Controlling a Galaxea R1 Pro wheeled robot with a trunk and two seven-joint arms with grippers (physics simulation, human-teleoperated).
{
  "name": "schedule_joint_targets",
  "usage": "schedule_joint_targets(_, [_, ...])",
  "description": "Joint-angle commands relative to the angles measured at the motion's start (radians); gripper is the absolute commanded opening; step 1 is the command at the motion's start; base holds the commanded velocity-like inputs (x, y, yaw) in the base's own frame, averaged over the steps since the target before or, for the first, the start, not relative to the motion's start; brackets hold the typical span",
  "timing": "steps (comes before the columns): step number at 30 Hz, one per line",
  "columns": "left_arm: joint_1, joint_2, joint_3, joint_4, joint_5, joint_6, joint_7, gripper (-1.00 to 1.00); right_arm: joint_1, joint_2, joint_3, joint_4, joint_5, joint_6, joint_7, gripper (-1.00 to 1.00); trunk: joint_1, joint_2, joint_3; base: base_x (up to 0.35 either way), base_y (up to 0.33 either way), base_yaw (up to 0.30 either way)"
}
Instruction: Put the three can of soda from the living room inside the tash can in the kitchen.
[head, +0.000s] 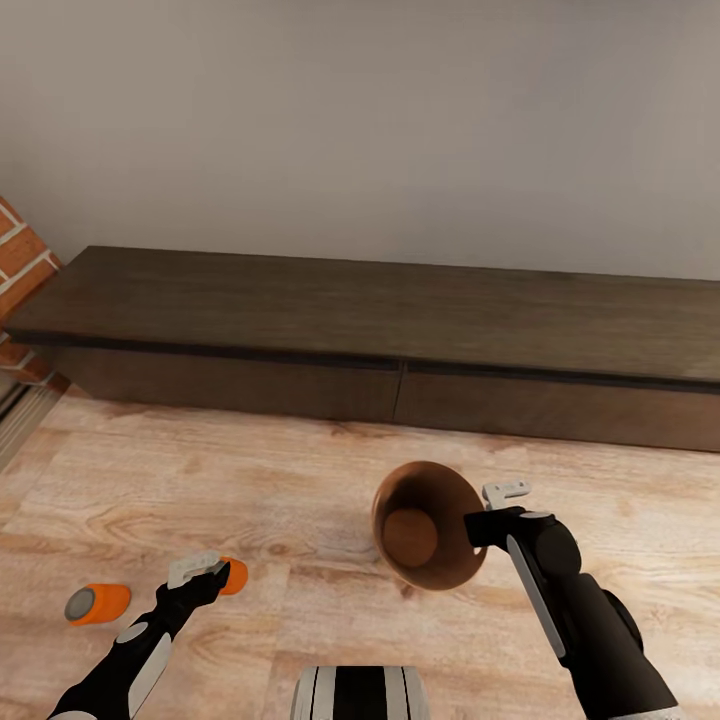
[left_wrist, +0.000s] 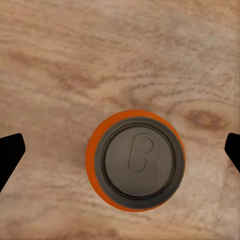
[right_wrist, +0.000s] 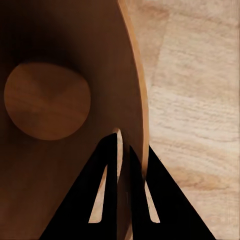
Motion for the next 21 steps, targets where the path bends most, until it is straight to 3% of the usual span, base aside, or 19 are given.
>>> schedule_joint_targets(1, [0.000,0.000,0.000,0.000,0.000,0.000,0.000,1.00,-0.001,0.000,-0.001,0.000,-0.017,0.000,0.006,-1.00,0.000,0.000,0.000,0.000,0.000,0.000])
schedule_joint_targets(21, [0.000,0.000,0.000,0.000,0.000,0.000,0.000,1.00,-0.039,0.000,-0.003,-0.036,-0.017,-0.002,0.006,-1.00,0.000,0.000,0.000,0.000,0.000,0.000])
